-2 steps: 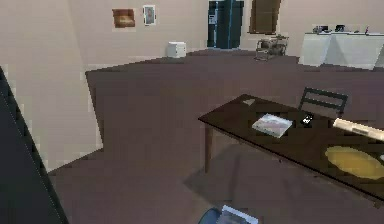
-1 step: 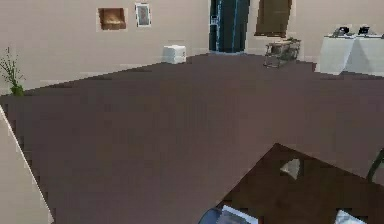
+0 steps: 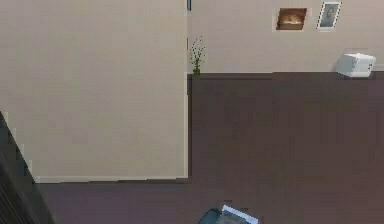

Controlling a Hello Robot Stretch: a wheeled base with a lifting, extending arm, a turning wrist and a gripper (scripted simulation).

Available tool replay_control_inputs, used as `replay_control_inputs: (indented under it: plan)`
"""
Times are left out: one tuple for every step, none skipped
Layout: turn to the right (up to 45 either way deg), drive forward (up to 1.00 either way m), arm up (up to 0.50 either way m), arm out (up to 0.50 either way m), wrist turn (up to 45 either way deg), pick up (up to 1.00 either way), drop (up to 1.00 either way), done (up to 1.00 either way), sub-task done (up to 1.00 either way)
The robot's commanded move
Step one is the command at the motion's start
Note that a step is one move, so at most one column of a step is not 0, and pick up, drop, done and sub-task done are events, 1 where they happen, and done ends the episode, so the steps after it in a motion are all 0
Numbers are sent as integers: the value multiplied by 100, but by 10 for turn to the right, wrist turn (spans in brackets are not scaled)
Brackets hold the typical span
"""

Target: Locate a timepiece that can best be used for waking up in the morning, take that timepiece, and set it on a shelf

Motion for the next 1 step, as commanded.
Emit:
replay_control_inputs:
  plan:
    - [0,45,0,0,0,0,0,0,0]
